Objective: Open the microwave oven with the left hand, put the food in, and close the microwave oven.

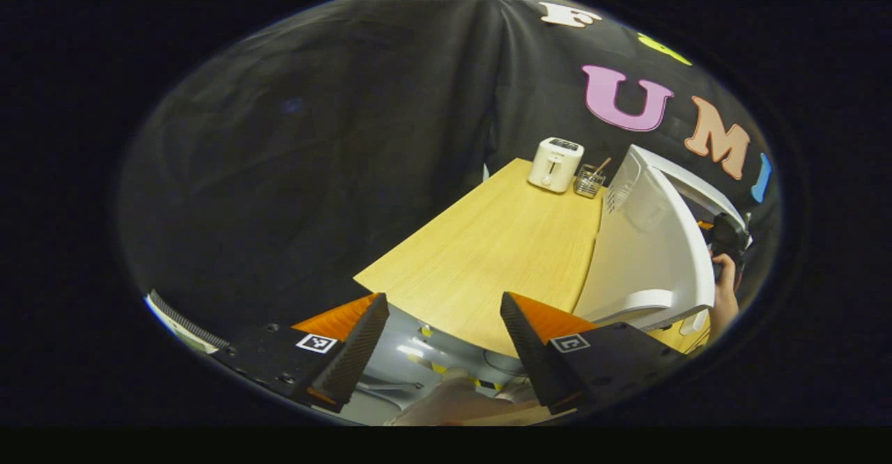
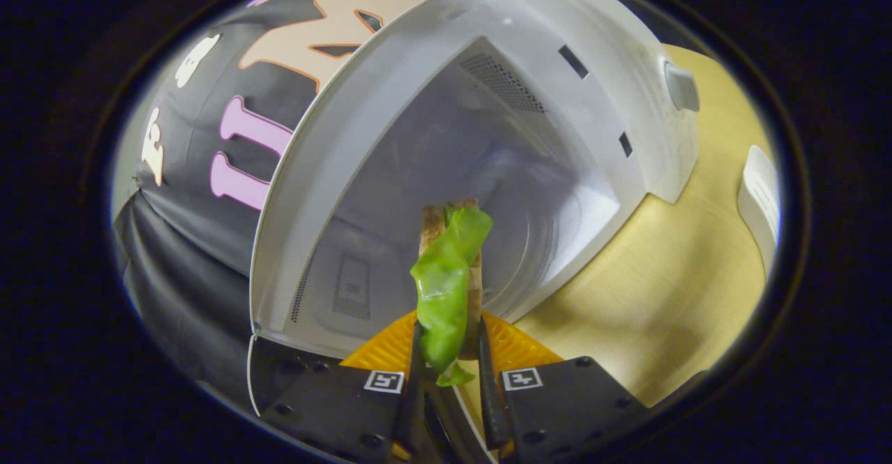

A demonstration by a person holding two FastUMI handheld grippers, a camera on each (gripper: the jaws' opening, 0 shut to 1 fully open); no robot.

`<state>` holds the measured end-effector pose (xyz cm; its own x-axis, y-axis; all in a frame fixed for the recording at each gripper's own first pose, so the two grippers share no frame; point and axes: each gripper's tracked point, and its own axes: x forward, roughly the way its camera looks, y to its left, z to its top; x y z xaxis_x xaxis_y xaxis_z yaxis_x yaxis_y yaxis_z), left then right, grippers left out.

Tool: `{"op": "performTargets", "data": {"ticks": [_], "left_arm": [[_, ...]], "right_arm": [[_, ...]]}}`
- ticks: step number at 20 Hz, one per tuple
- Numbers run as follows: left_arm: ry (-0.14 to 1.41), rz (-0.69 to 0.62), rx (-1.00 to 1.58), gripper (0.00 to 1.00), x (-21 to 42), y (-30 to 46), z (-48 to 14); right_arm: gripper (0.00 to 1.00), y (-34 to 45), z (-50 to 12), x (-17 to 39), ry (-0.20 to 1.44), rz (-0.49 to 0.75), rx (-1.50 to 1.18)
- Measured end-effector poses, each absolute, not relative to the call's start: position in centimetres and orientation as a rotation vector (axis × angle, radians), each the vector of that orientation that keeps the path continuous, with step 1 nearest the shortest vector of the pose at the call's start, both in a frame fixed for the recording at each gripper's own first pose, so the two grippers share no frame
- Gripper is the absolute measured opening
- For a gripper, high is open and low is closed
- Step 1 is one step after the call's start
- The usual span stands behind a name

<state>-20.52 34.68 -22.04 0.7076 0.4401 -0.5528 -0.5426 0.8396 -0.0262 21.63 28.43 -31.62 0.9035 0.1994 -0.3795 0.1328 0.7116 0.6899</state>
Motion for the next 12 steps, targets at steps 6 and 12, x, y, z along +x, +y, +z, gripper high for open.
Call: {"op": "performTargets", "data": {"ticks": [6,12], "left_arm": [[0.542,0.536,-0.159,0.94,-20.3,34.3,-21.3],[0.543,0.515,-0.174,0.94,-19.8,33.7,-21.6]], "right_arm": [[0.29,26.9,-32.8,24.2,0.404,-0.057,0.678],[0.58,23.6,-32.8,24.1,0.36,-0.153,0.423]]}}
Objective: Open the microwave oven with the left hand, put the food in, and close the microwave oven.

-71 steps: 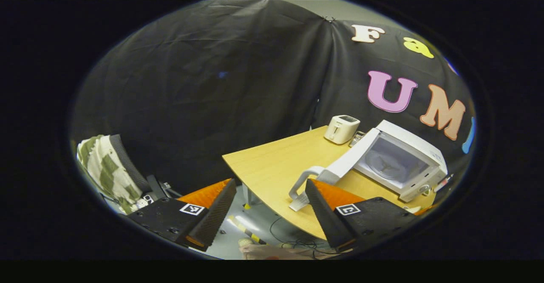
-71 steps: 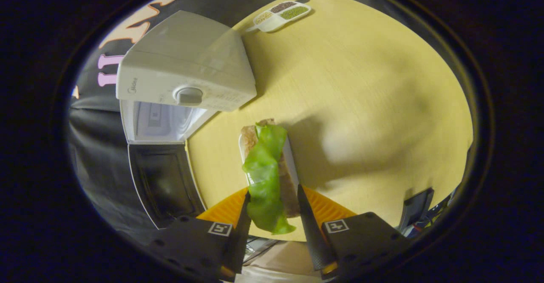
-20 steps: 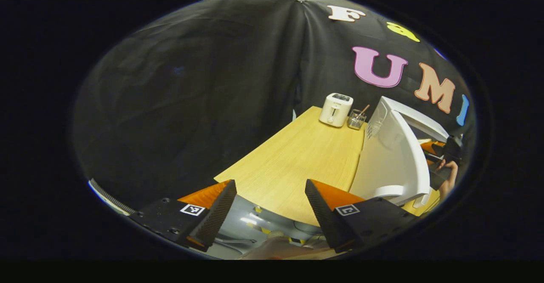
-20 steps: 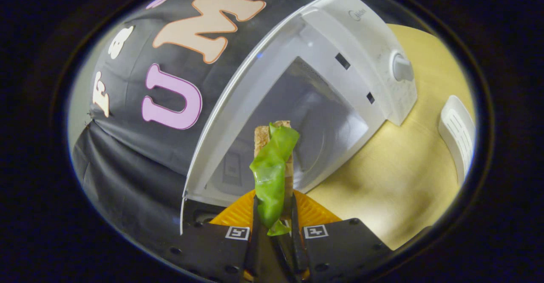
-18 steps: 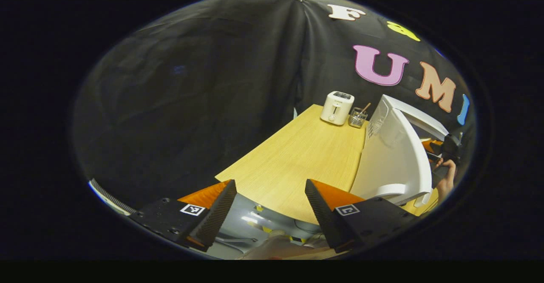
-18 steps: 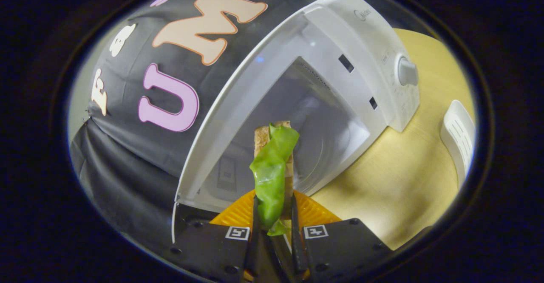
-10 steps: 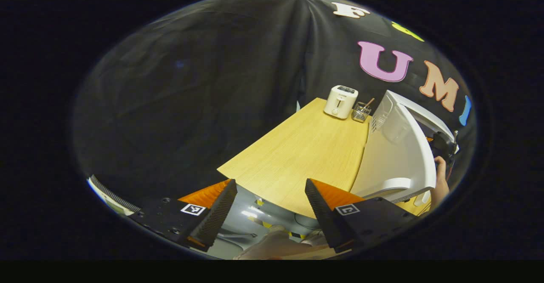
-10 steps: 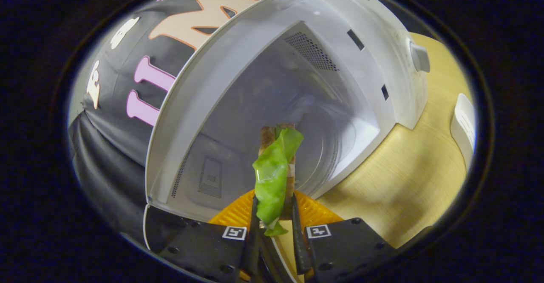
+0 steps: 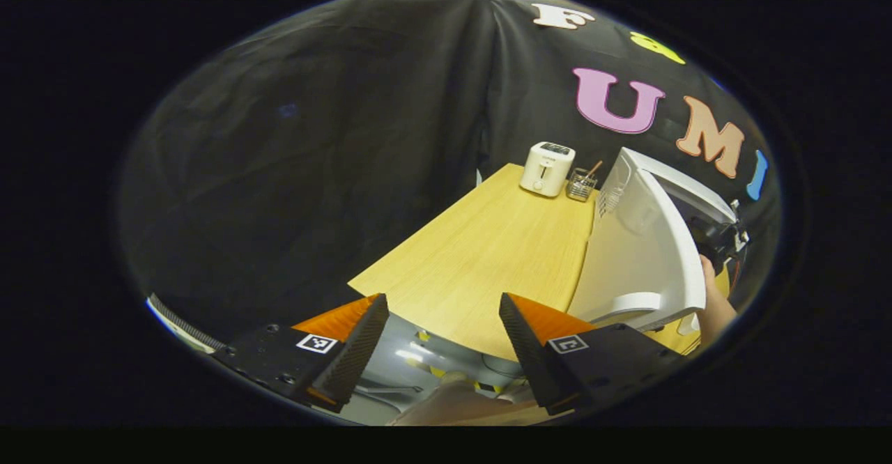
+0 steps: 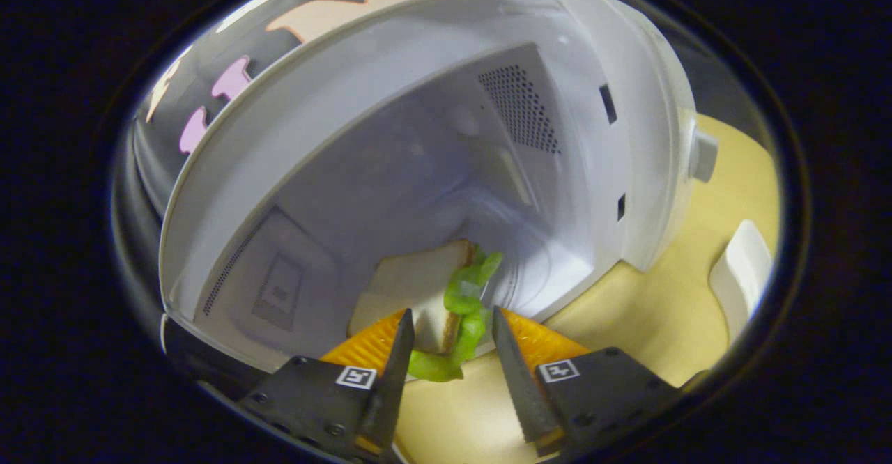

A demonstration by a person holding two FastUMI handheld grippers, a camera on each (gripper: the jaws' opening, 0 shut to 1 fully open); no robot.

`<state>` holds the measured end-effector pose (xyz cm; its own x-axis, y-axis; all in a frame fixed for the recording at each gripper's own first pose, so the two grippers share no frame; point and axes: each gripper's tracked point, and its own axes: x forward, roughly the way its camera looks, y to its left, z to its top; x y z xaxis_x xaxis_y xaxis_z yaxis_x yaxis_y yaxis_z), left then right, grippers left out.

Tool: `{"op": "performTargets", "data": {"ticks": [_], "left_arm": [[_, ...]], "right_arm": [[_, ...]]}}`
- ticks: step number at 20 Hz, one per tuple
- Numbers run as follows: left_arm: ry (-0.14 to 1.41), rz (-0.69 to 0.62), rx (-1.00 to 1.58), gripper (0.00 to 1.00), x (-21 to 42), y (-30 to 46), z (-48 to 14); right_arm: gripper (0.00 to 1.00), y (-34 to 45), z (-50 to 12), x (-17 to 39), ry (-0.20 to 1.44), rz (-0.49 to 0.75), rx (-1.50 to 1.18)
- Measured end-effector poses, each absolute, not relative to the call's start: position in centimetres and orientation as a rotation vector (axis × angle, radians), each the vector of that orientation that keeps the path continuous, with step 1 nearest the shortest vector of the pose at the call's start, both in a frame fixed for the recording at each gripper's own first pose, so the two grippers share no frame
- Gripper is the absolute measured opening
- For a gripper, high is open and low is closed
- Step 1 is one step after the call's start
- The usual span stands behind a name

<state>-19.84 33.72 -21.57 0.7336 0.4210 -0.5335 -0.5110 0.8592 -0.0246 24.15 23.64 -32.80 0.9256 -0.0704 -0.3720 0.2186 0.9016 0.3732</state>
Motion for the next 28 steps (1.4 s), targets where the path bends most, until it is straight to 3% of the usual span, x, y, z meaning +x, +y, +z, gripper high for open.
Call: {"op": "performTargets", "data": {"ticks": [2,3,4,5,6,7,8,10,12,13,15,16,17,25,26,28], "left_arm": [[0.55,0.516,-0.178,0.93,-19.8,33.7,-21.8],[0.549,0.514,-0.181,0.93,-19.9,33.6,-21.8],[0.55,0.512,-0.185,0.92,-19.8,33.6,-21.8],[0.552,0.511,-0.188,0.87,-19.7,33.6,-21.9],[0.552,0.505,-0.193,0.85,-19.6,33.5,-22.0],[0.555,0.496,-0.198,0.76,-19.5,33.2,-22.0],[0.558,0.483,-0.2,0.77,-19.4,32.9,-22.1],[0.57,0.461,-0.191,0.67,-19.2,32.6,-22.4],[0.588,0.442,-0.182,0.52,-19.0,32.3,-22.7],[0.592,0.432,-0.178,0.37,-18.8,32.1,-22.8],[0.61,0.417,-0.17,0.25,-18.6,31.8,-23.2],[0.619,0.409,-0.164,0.07,-18.6,31.8,-23.4],[0.626,0.405,-0.16,0.0,-18.6,31.7,-23.4],[0.658,0.295,-0.138,0.01,-17.5,29.4,-24.1],[0.66,0.283,-0.14,0.0,-17.3,29.1,-24.2],[0.659,0.252,-0.146,0.01,-17.0,28.4,-24.3]], "right_arm": [[0.93,23.2,-32.0,23.1,0.342,-0.139,0.349],[0.91,22.9,-31.5,22.5,0.33,-0.136,0.321],[0.99,22.5,-31.0,21.8,0.319,-0.134,0.296],[0.99,22.1,-30.5,20.8,0.312,-0.131,0.278],[0.91,21.8,-29.9,19.7,0.308,-0.128,0.266],[0.92,21.5,-29.2,18.4,0.305,-0.122,0.253],[1.0,21.0,-28.3,17.1,0.293,-0.12,0.241],[1.0,19.6,-26.5,14.7,0.252,-0.125,0.217],[1.0,17.5,-25.0,12.3,0.226,-0.155,0.206],[1.0,16.6,-24.3,11.3,0.215,-0.173,0.207],[1.0,14.9,-23.0,9.2,0.193,-0.199,0.232],[1.0,14.3,-22.7,8.3,0.191,-0.207,0.25],[1.0,13.2,-22.4,7.4,0.188,-0.225,0.266],[0.99,7.9,-20.0,-2.1,0.115,-0.377,0.304],[0.91,7.9,-20.2,-3.5,0.116,-0.385,0.307],[0.91,7.8,-20.9,-6.1,0.127,-0.408,0.308]]}}
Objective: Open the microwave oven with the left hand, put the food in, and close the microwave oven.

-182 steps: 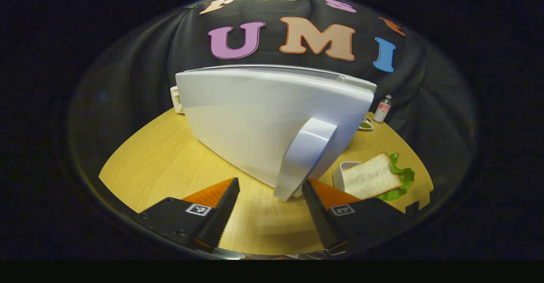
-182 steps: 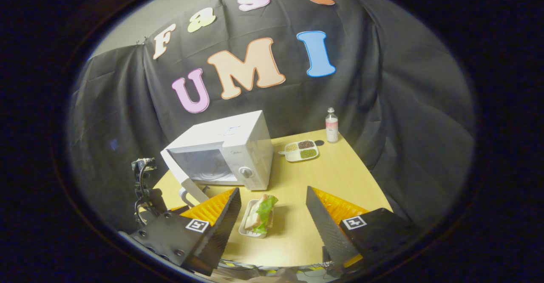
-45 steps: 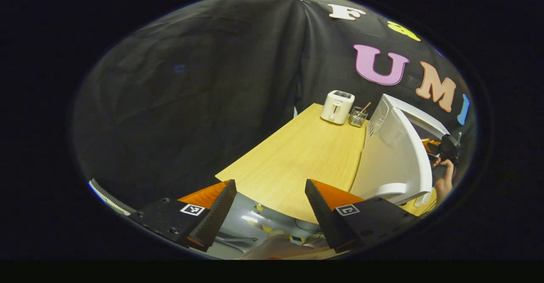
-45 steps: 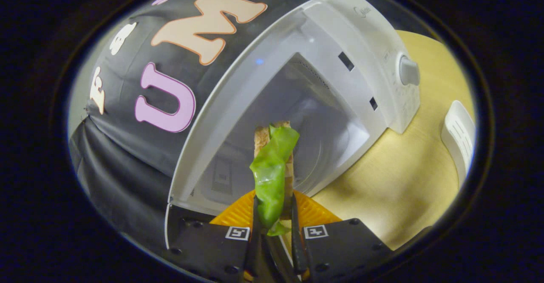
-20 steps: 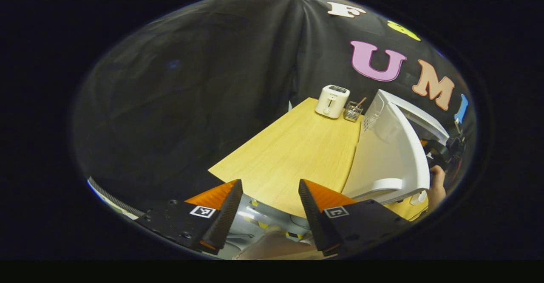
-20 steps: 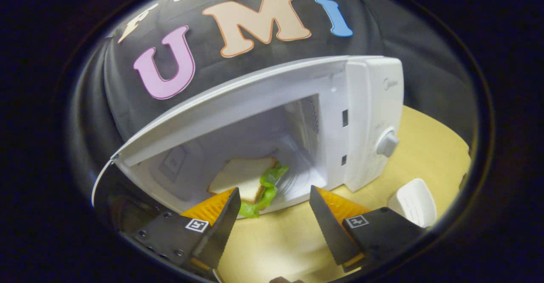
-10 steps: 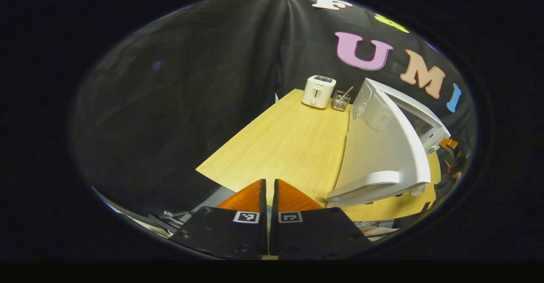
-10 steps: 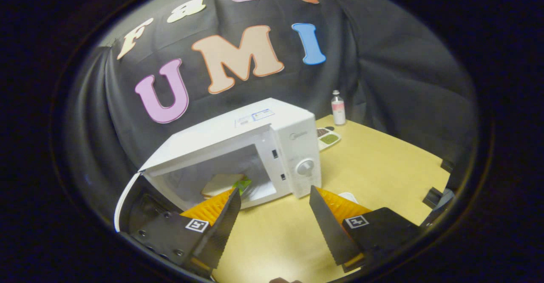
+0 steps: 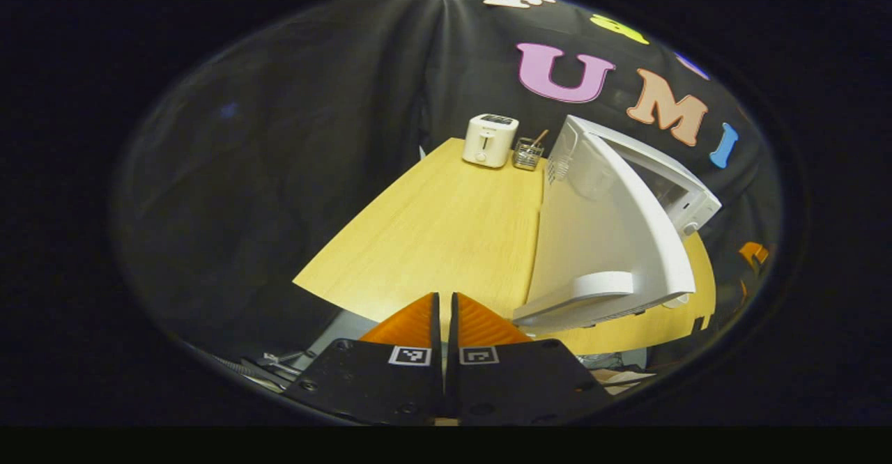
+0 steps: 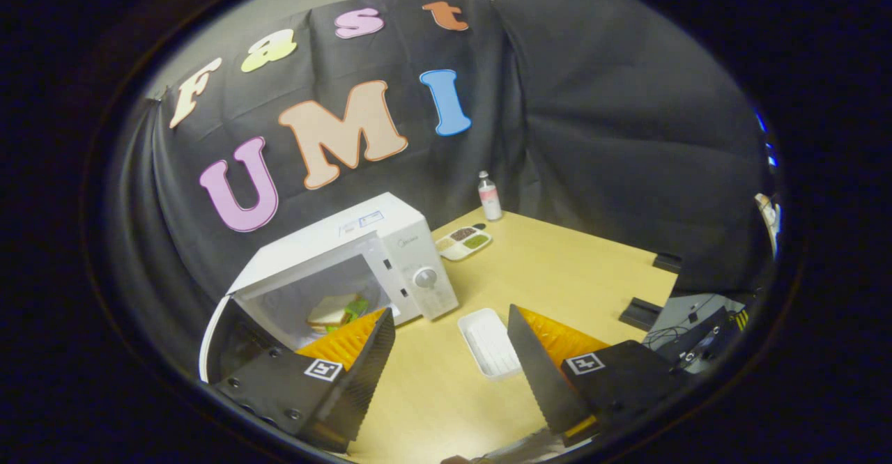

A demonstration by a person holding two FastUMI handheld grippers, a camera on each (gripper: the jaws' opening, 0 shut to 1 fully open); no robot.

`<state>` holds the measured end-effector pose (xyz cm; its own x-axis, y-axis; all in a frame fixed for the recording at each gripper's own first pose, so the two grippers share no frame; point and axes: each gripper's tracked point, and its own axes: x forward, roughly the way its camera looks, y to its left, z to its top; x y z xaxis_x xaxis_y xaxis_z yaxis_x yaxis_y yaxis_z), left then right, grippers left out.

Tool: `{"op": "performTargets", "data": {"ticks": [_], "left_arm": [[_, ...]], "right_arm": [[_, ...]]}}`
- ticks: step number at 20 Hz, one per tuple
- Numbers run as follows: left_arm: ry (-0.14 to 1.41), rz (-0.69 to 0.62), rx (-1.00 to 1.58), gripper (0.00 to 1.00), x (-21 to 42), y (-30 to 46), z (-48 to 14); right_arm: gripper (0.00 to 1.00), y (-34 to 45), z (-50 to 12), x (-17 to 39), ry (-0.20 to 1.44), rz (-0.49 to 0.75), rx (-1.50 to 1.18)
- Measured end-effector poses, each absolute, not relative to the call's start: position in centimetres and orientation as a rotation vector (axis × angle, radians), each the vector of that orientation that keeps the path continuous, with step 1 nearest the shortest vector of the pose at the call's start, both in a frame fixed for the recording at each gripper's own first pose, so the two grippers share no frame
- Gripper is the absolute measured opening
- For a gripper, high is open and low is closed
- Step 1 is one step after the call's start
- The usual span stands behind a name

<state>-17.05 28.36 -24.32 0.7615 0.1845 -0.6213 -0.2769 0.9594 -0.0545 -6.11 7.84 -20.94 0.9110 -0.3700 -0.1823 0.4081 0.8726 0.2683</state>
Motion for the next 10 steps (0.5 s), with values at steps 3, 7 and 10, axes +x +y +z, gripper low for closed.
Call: {"op": "performTargets", "data": {"ticks": [3,7,10], "left_arm": [[0.656,0.193,-0.148,0.01,-16.5,27.0,-24.3],[0.612,0.124,-0.106,0.01,-15.2,25.9,-23.4],[0.606,0.08,-0.079,0.01,-14.4,25.0,-23.2]], "right_arm": [[0.91,7.7,-22.3,-9.1,0.163,-0.429,0.319],[1.0,7.5,-22.9,-11.5,0.185,-0.448,0.322],[1.0,6.7,-22.7,-12.0,0.187,-0.47,0.319]]}}
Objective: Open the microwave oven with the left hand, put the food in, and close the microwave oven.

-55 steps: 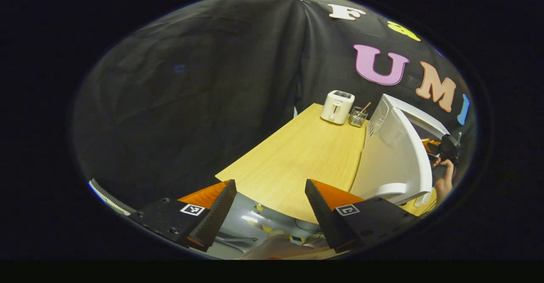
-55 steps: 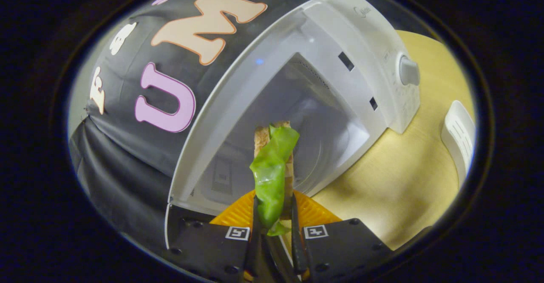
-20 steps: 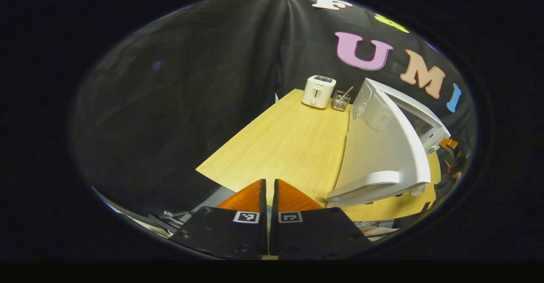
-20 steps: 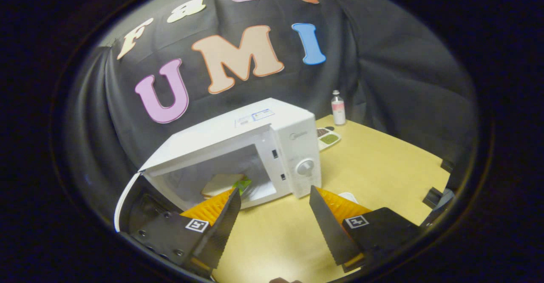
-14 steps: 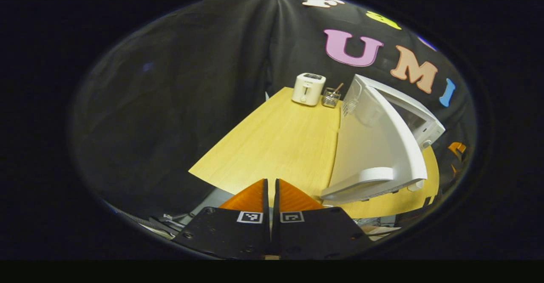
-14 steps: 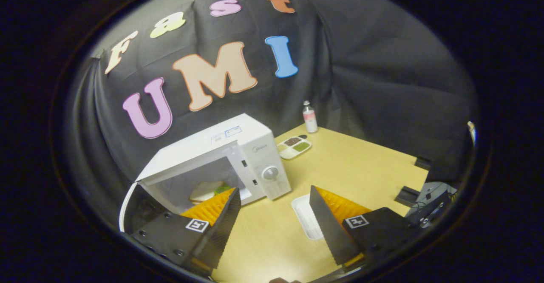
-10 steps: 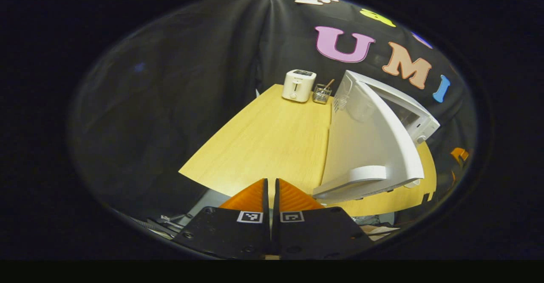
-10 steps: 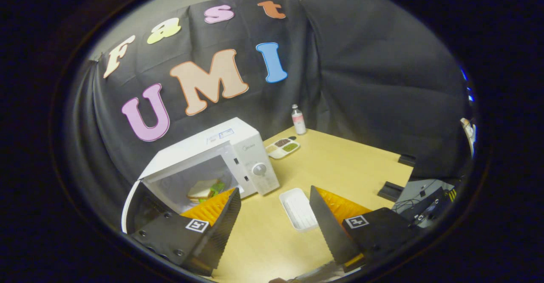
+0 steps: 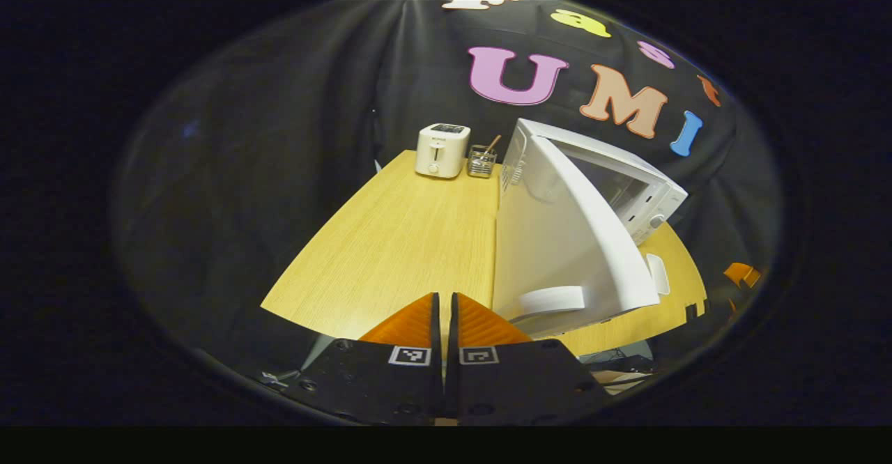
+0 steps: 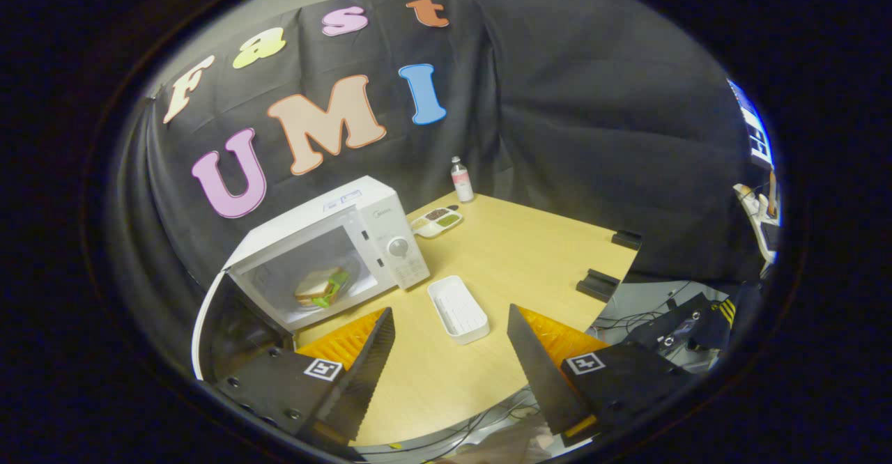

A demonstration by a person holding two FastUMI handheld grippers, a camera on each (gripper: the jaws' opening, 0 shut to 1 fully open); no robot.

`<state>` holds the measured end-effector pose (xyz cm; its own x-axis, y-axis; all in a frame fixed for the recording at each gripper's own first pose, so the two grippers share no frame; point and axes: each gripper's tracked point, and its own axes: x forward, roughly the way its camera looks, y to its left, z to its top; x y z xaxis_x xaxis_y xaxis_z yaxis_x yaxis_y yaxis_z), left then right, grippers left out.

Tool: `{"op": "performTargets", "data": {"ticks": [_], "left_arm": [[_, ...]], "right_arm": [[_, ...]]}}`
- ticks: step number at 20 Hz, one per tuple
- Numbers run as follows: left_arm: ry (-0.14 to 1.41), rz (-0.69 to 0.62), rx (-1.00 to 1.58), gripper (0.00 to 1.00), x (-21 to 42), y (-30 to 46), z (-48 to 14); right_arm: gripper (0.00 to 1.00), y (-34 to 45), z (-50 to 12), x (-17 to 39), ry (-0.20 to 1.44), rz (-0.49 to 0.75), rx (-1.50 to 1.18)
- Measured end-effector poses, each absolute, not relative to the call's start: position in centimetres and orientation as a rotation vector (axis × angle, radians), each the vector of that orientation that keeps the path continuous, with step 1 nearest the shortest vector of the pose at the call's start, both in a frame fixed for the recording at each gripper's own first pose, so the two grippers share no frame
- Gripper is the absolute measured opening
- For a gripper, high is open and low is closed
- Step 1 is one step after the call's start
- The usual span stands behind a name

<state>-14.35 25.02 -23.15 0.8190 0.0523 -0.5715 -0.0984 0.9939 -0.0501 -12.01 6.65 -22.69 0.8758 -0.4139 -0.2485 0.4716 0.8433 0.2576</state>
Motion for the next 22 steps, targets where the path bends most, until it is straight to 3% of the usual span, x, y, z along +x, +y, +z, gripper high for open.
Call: {"op": "performTargets", "data": {"ticks": [1,2,3,4,8,9,10,22], "left_arm": [[0.607,0.069,-0.073,0.02,-14.1,24.6,-23.2],[0.607,0.058,-0.064,0.02,-13.9,24.3,-23.2],[0.607,0.051,-0.056,0.01,-13.7,24.1,-23.3],[0.609,0.044,-0.049,0.01,-13.5,23.8,-23.3],[0.618,0.054,-0.032,0.01,-13.2,22.9,-23.3],[0.625,0.052,-0.033,0.01,-13.2,22.4,-23.3],[0.629,0.048,-0.03,0.01,-13.2,21.8,-23.3],[0.63,-0.091,0.09,0.01,-9.4,10.6,-22.1]], "right_arm": [[1.0,6.6,-22.9,-12.0,0.194,-0.473,0.323],[0.92,6.7,-23.1,-12.1,0.206,-0.47,0.32],[0.92,6.6,-23.3,-11.9,0.215,-0.47,0.311],[1.0,6.4,-23.2,-11.9,0.22,-0.467,0.304],[1.0,5.8,-22.9,-10.9,0.24,-0.444,0.285],[0.92,5.5,-22.9,-10.5,0.243,-0.44,0.286],[1.0,5.2,-23.0,-10.2,0.254,-0.437,0.288],[0.99,1.5,-21.1,-5.2,0.266,-0.355,0.261]]}}
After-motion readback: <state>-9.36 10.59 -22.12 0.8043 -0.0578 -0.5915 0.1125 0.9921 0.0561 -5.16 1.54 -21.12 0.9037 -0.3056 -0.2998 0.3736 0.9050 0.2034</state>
